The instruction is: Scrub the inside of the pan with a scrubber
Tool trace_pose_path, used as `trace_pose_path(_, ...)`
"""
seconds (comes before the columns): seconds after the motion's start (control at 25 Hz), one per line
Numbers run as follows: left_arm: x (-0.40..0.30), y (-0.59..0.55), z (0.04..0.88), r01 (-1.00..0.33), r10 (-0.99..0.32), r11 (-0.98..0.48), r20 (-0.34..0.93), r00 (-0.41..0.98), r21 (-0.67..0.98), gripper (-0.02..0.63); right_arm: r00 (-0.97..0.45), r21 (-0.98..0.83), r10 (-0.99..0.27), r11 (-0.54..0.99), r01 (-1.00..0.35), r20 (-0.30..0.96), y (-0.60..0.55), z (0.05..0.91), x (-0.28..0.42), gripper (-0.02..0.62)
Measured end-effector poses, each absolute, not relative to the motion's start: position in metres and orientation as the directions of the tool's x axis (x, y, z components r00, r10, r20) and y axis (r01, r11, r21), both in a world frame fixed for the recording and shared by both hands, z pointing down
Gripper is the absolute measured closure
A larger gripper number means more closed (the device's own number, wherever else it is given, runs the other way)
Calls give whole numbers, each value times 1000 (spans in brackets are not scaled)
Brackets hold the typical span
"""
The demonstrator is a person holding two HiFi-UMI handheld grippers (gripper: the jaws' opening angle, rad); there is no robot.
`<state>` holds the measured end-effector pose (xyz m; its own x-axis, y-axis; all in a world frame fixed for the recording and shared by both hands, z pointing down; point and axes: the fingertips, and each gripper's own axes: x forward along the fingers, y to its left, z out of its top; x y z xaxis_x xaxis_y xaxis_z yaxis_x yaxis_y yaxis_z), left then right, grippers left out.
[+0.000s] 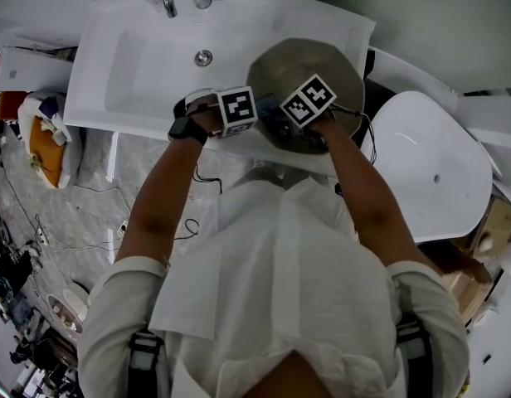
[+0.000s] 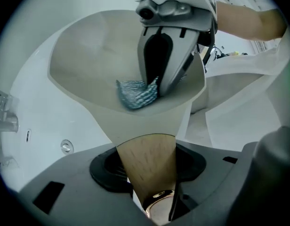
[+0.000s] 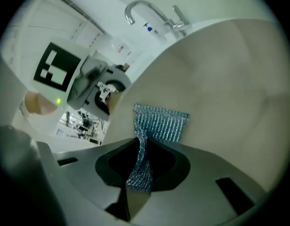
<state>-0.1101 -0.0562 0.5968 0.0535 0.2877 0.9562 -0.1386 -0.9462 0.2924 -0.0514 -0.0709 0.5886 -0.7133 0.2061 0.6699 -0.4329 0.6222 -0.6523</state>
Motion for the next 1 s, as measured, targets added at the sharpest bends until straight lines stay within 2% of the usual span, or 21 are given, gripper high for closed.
trace_pose_path(0.16,-110,-54,594,-149,292,-943,955,53,297,379,-554,-620,357,669,-410,752,-36,598,-13,543)
trace_pose_path(0.32,-109,-55,593,-155,291,-942,955,61,297,379,-381,-517,367,725,-454,849,-35,609,30,543)
trace_pose_path(0.6,-109,-54,593,-155,285,-945,957,55,290,379,-185,-221,135,764,-607,973,-96,614,81,543)
trace_pose_path(0.84,-109,-55,594,-143,279,-948,959,51,283,379,-226,-88,-102,710,-699,969,-163,612,80,543)
trace_pose_path(1.0,-107,-56,594,-141,276,-949,960,52,281,379,-271,-47,-206,710,-703,940,-184,610,63,543)
